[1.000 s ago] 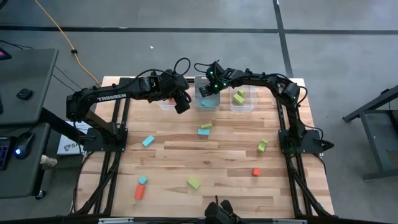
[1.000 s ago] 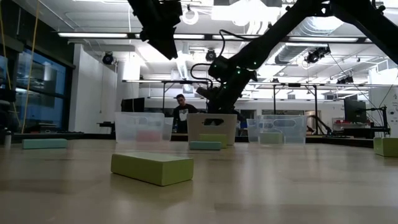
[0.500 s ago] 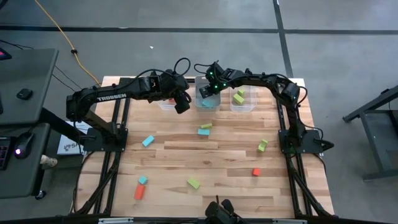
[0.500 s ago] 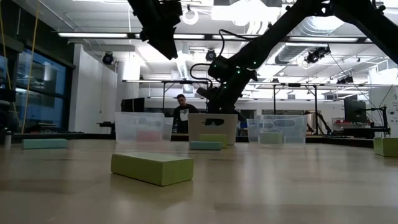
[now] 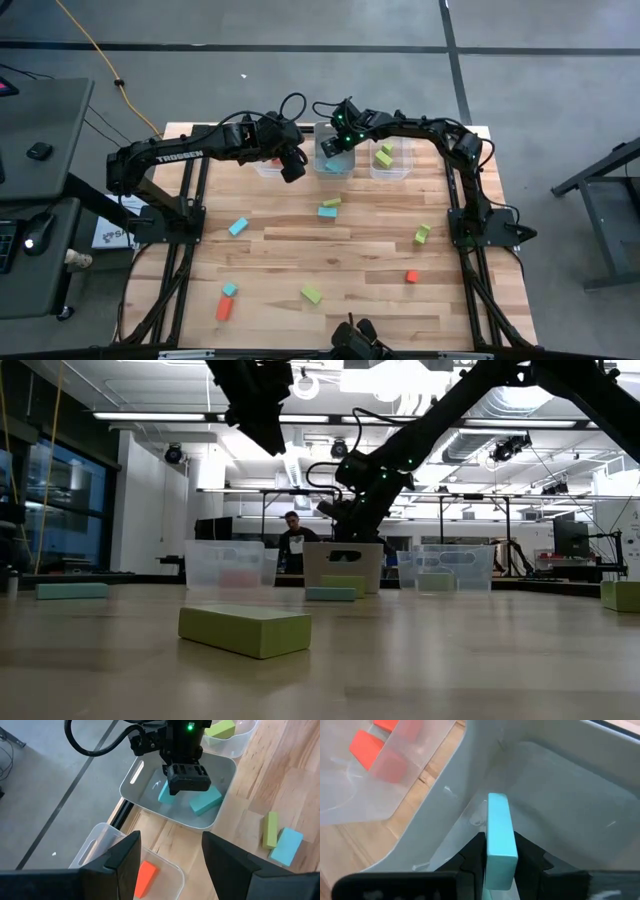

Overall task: Sort & place blocks by color
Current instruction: Put the blue block into the grey bin, then put the green block into the right transparent bin

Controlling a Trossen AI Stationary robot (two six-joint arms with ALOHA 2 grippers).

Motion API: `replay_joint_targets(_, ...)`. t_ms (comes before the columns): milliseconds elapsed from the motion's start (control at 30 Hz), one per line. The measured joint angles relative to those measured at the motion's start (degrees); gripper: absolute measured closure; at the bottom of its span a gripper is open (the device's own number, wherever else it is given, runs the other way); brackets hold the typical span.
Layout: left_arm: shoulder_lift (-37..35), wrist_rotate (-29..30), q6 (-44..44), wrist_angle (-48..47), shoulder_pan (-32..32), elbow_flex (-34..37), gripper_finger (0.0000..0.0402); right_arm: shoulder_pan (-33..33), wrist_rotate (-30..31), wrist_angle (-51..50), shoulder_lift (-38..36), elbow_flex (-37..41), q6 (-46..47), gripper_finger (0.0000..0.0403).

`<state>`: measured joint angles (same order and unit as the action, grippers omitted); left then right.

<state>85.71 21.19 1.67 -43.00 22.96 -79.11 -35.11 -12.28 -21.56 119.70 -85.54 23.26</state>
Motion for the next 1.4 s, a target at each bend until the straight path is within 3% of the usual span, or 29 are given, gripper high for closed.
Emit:
replay_joint_targets(400, 0.00, -0.02, 0.02, 0.00, 0.00, 0.00, 0.0213, -0.22, -0.25, -1.72, 0.00, -2.66, -1.32, 0.0329)
replay_joint_targets(700, 0.00, -0.02, 1.53, 0.00, 0.00, 0.00, 0.0213, -0.22, 2.17, -7.30, -0.07, -8.34, -5.54, 0.0263)
replay_joint_targets(900, 0.00, -0.02, 1.53, -0.04, 0.00, 0.00, 0.0213, -0.39, 2.08, -8.57, -0.46, -8.50, -5.37, 0.0257)
replay_joint_targets(1400, 0.00, -0.04, -2.53, -0.66, 0.00, 0.00, 0.0213, 1.50, 0.80, -26.11, -13.30, -8.52, -8.39, 0.0256)
